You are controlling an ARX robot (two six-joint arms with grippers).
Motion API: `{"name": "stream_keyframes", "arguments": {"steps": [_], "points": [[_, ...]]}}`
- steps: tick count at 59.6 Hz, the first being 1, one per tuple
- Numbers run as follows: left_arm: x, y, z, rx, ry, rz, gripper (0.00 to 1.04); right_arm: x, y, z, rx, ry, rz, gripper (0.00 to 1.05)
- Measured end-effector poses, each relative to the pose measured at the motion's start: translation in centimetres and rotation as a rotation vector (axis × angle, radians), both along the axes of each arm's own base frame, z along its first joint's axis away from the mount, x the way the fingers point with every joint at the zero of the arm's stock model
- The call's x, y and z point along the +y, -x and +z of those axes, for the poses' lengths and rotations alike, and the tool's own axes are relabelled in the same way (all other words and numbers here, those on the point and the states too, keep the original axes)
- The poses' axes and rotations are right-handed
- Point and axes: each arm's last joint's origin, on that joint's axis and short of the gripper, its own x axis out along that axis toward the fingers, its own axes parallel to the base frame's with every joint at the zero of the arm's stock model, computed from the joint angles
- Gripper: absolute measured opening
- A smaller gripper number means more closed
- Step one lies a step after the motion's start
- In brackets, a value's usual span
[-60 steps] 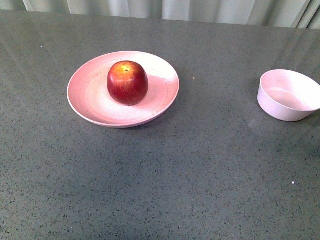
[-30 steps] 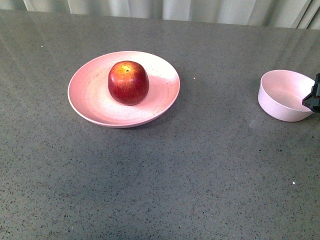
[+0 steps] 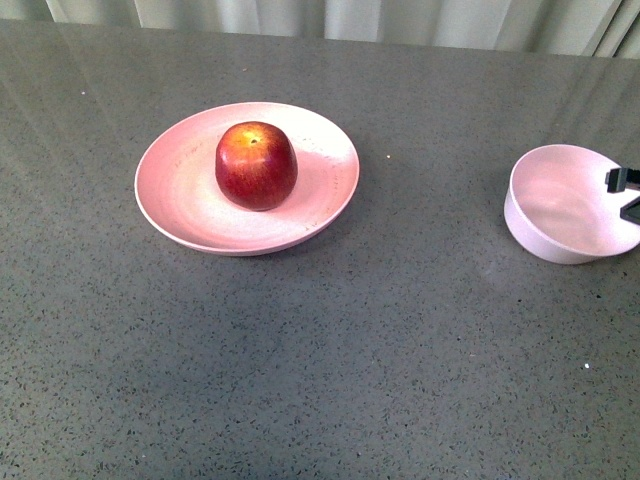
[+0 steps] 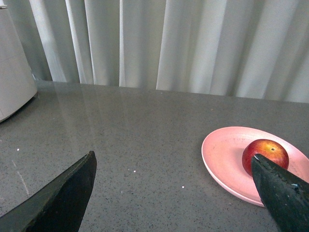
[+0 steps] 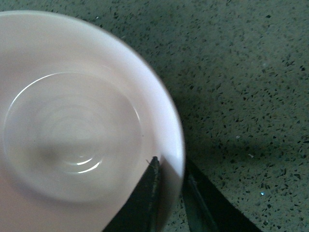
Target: Move apple from plate to bowl
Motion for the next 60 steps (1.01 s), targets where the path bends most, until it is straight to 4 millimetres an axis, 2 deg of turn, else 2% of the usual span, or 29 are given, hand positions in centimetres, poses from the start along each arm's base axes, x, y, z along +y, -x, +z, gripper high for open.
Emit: {"name": "stream_keyframes", "arguments": {"steps": [4,12,15,25,35,50,60], "points": [[0.0,0.0,0.0,0.000,0.000,0.000,0.96,0.8,0.2,0.9,-0.014,-0.007,0.032,0.02],[0.0,0.0,0.0,0.000,0.000,0.000,0.96,2.1,0.3,1.1,-0.006,-0.021,0.064,0.02],[0.0,0.0,0.0,0.000,0.000,0.000,0.96,3.1,0.3,1.2,0.001,-0.028,0.086,0.02],[0.0,0.0,0.0,0.000,0.000,0.000,0.96,5.4,-0.7,1.8,-0.016,-0.036,0.112,0.02],[0.0,0.0,0.0,0.000,0.000,0.000,0.96,7.8,-1.6,1.0,0.014,-0.058,0.130,0.02],[0.0,0.0,0.0,0.000,0.000,0.000,0.96,8.7,-2.0,0.3,0.033,-0.061,0.117,0.02],[0.0,0.0,0.0,0.000,0.000,0.000,0.96,8.6,-2.0,0.3,0.029,-0.073,0.115,0.29]]}}
